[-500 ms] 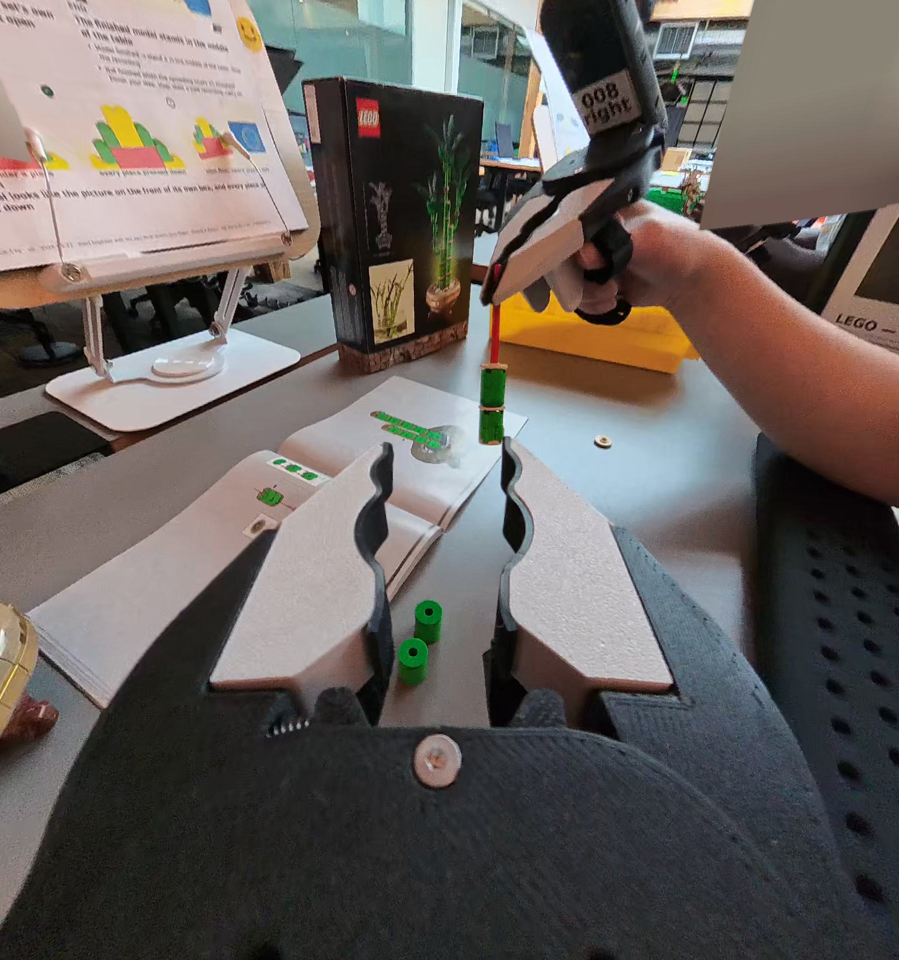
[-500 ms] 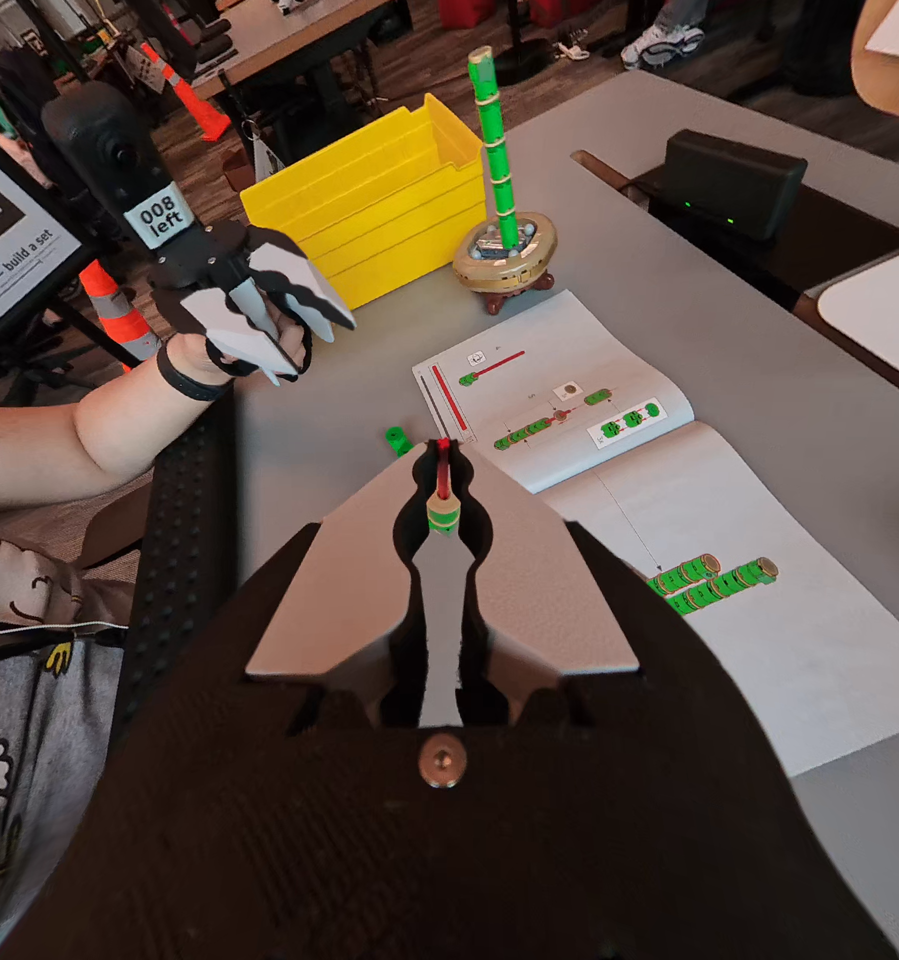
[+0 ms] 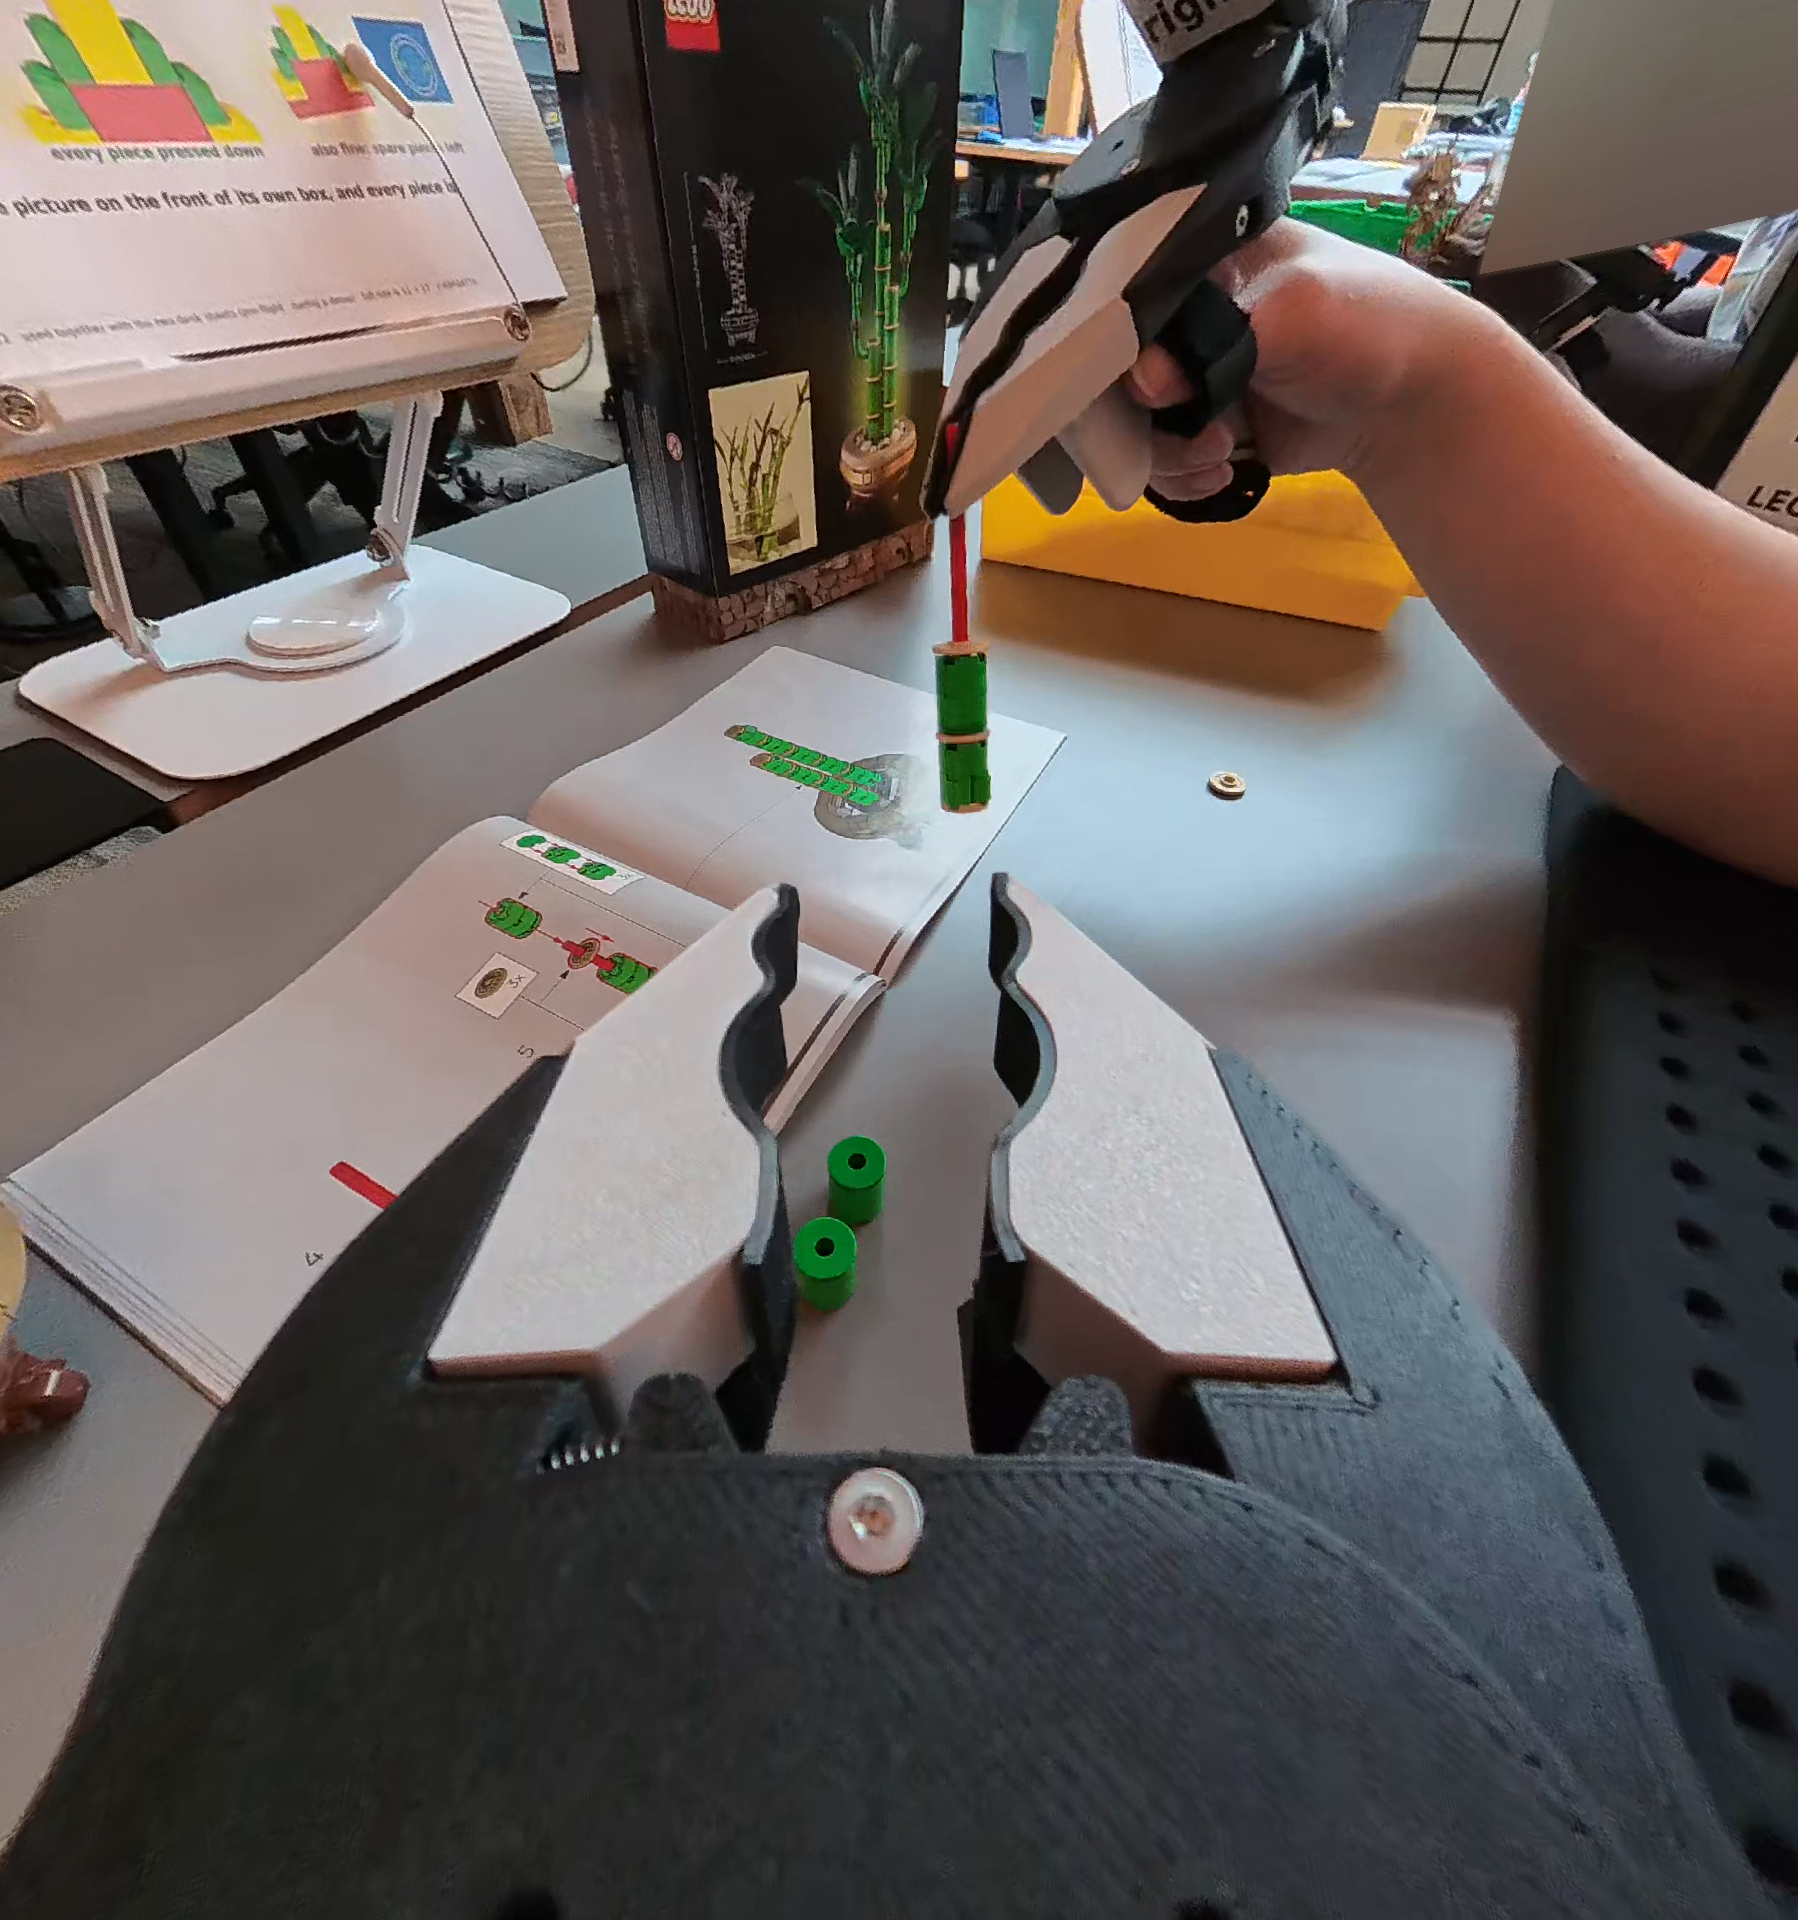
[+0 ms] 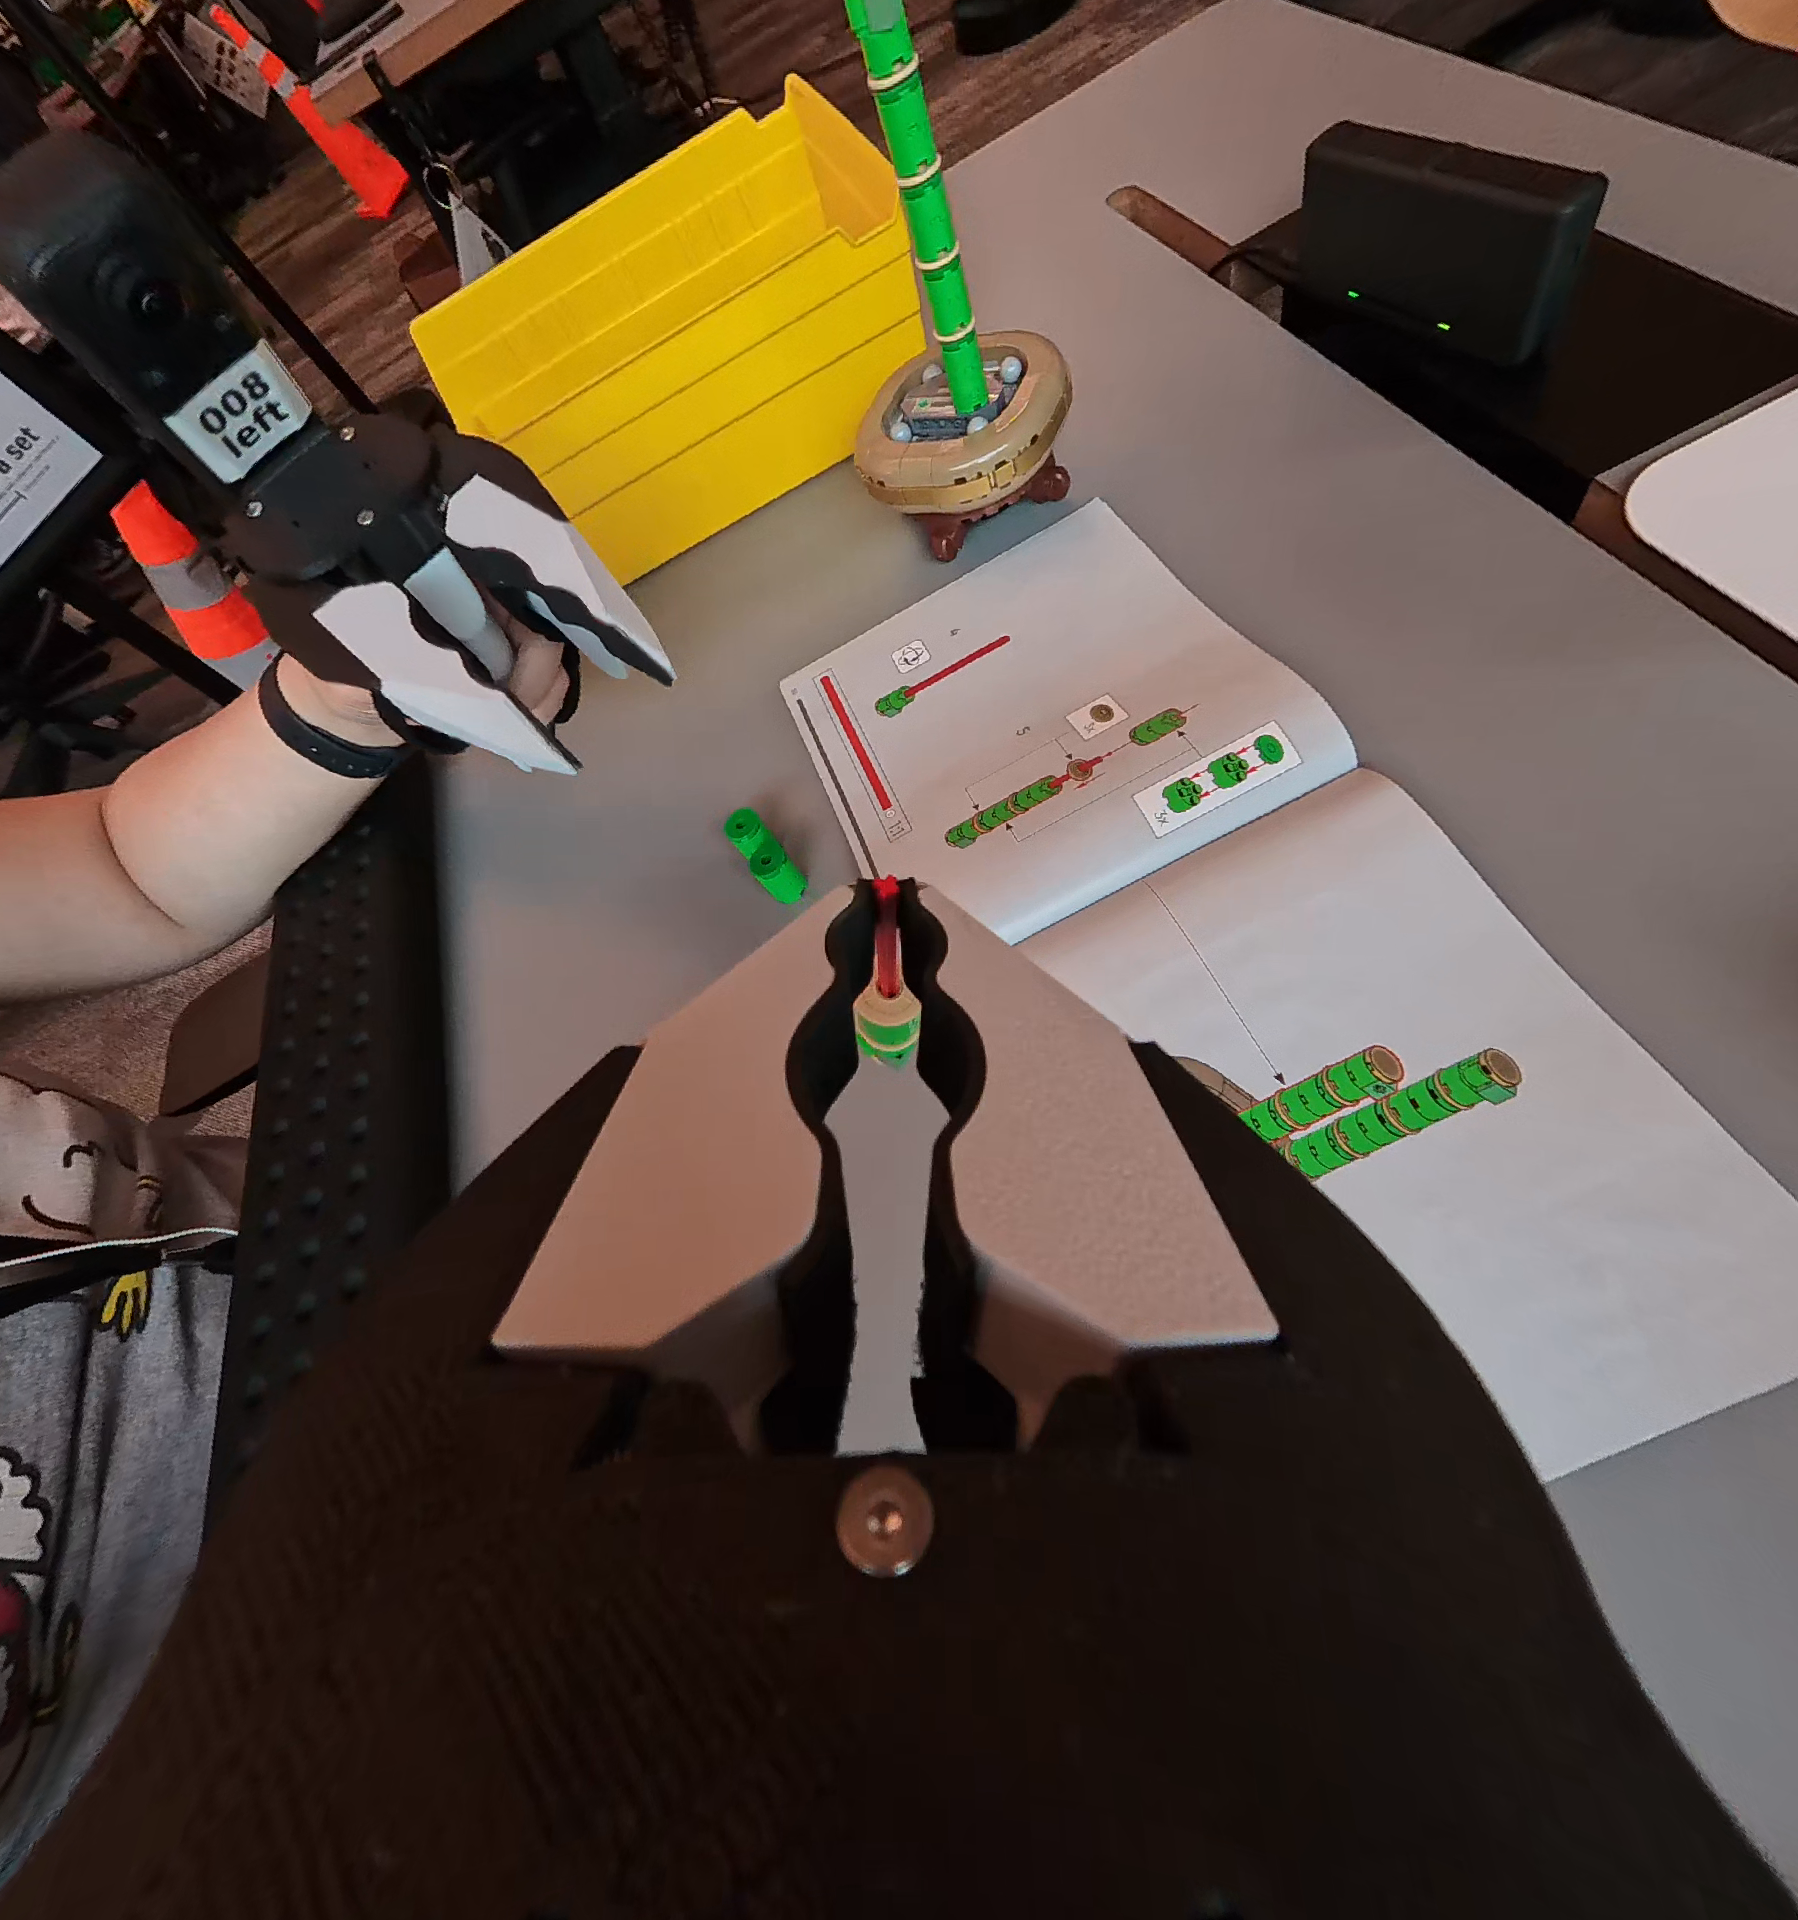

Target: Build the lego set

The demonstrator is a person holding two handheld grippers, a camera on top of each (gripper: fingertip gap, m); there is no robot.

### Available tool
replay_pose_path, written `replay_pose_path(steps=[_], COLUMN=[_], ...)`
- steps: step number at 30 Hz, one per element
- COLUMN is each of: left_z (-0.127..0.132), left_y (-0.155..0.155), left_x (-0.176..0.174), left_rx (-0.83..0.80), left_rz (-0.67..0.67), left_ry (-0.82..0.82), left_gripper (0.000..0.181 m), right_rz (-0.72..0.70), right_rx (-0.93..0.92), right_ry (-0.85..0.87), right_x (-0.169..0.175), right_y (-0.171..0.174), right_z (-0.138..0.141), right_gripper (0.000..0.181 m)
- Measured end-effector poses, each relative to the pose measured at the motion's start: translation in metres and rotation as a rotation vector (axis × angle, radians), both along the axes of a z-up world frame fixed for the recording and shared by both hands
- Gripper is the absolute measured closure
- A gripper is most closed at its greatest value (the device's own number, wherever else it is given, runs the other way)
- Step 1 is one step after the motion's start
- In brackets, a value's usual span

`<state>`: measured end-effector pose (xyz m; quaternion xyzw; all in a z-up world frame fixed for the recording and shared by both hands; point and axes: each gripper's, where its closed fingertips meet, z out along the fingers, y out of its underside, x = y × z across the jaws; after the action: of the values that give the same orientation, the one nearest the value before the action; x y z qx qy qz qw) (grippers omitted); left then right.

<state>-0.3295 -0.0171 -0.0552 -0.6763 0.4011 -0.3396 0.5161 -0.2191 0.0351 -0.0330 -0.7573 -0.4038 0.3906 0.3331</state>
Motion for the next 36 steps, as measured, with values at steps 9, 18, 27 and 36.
replay_pose_path(steps=[9, 18, 27, 36], left_z=[-0.014, -0.011, -0.005, -0.006], left_y=[0.003, 0.010, 0.014, 0.014], left_x=[0.002, -0.009, -0.016, -0.017], left_rx=[-0.022, -0.026, -0.033, -0.033], left_rz=[-0.004, 0.027, 0.051, 0.057], left_ry=[0.053, 0.036, 0.003, 0.010], left_gripper=[0.145, 0.148, 0.151, 0.153], right_rz=[0.026, 0.050, 0.092, 0.150], right_rx=[-0.030, 0.001, -0.019, -0.040], right_ry=[0.002, -0.010, -0.018, -0.049], right_x=[-0.001, -0.005, -0.016, -0.034], right_y=[-0.005, -0.012, -0.020, -0.031], right_z=[0.001, 0.011, 0.006, -0.006], right_gripper=[0.179, 0.179, 0.179, 0.178])
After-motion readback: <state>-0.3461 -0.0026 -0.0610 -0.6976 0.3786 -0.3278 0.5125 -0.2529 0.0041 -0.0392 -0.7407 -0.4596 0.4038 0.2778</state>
